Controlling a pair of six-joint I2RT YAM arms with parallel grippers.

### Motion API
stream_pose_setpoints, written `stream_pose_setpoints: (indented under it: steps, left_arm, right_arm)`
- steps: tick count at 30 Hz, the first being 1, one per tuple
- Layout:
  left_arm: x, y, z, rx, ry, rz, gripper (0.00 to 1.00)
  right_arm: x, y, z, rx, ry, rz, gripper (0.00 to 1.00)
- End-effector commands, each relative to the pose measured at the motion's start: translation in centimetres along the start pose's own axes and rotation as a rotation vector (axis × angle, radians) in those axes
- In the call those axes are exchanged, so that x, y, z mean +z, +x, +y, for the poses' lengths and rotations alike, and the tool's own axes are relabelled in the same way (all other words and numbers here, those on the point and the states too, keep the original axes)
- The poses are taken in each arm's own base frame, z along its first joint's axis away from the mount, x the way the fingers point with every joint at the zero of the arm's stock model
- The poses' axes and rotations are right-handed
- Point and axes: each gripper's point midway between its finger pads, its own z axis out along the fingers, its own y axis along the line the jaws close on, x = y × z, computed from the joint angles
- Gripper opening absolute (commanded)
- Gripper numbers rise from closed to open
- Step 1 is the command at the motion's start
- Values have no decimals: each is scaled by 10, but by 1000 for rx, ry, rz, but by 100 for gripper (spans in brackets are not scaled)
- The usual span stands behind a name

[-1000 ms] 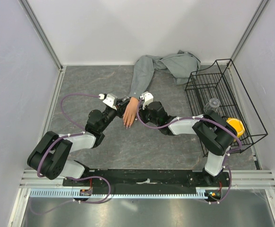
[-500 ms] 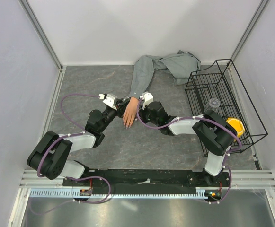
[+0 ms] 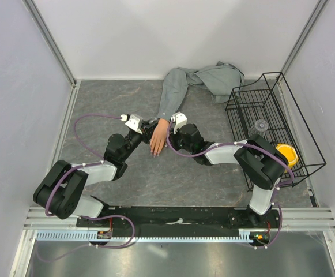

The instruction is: Paint the nails

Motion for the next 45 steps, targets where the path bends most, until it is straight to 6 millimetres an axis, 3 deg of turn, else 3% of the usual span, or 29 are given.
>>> stream_pose_setpoints:
  steps: [1, 45]
  left_arm:
    - [4, -14, 3, 45, -8, -55, 2]
    - [4, -15, 1, 42, -3, -58, 2]
  right_arm:
    - [6, -11, -3, 14, 12, -40, 0]
    - [5, -36, 6, 20, -35, -101, 0]
